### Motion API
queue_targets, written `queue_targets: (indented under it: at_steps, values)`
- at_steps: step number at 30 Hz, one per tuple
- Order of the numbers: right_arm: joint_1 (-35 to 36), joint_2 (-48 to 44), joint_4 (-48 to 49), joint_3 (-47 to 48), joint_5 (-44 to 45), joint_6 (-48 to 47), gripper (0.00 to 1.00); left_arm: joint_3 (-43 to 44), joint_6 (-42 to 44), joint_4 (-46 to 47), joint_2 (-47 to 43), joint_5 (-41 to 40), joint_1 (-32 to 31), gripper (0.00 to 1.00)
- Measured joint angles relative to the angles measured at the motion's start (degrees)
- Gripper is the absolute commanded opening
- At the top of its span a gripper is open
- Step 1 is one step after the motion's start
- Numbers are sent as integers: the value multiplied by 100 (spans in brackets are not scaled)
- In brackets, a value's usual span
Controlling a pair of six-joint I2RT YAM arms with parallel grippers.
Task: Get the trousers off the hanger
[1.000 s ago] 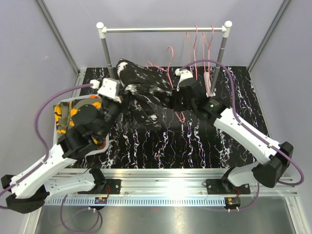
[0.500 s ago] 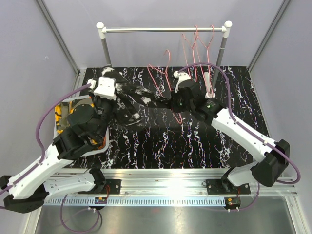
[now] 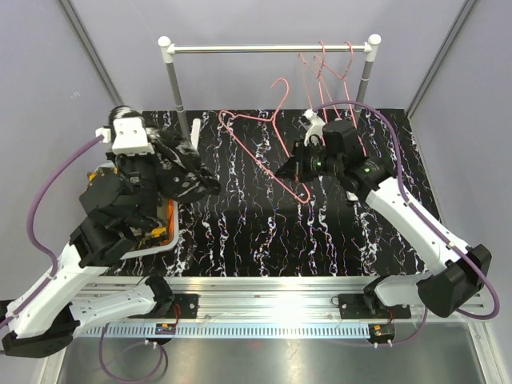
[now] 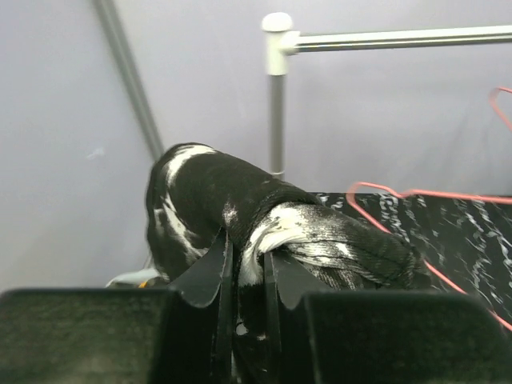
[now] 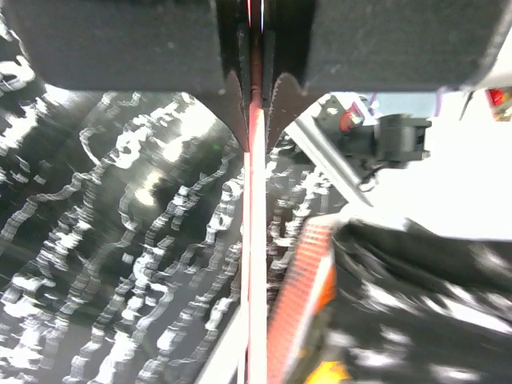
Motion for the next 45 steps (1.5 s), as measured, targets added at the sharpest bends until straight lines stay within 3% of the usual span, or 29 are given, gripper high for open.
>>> queue_targets:
  at_steps: [7,14,19,25,32,34,39,45]
  values:
    - [-4,0,-461,35,872,-186,0,361,280,157,-48,-811,122,0]
    - [-4,0,-581,-22,1191,-308,0,404,2391,1816,-87,-1709,446,0]
    - [-4,-2,-592,-22,1300,-358,0,557,2962,1519,-229,-2076,671,0]
    - [-4,-2,-597,-22,1322,-422,0,691,2188,-284,-605,-2520,693,0]
    - [-4,0,-573,-22,1274,-439,0,105,179,-2457,-723,-2356,870,0]
    - [-4,0,-566,-22,1266,-439,0,-369,-186,-2726,-656,-2031,1259,0]
    - [-4,0,-527,-31,1257,-439,0,-1375,-691,-2973,22,-728,2994,0]
    - [-4,0,-476,-33,1187,-428,0,-1335,-839,-2695,1029,74,3560,0]
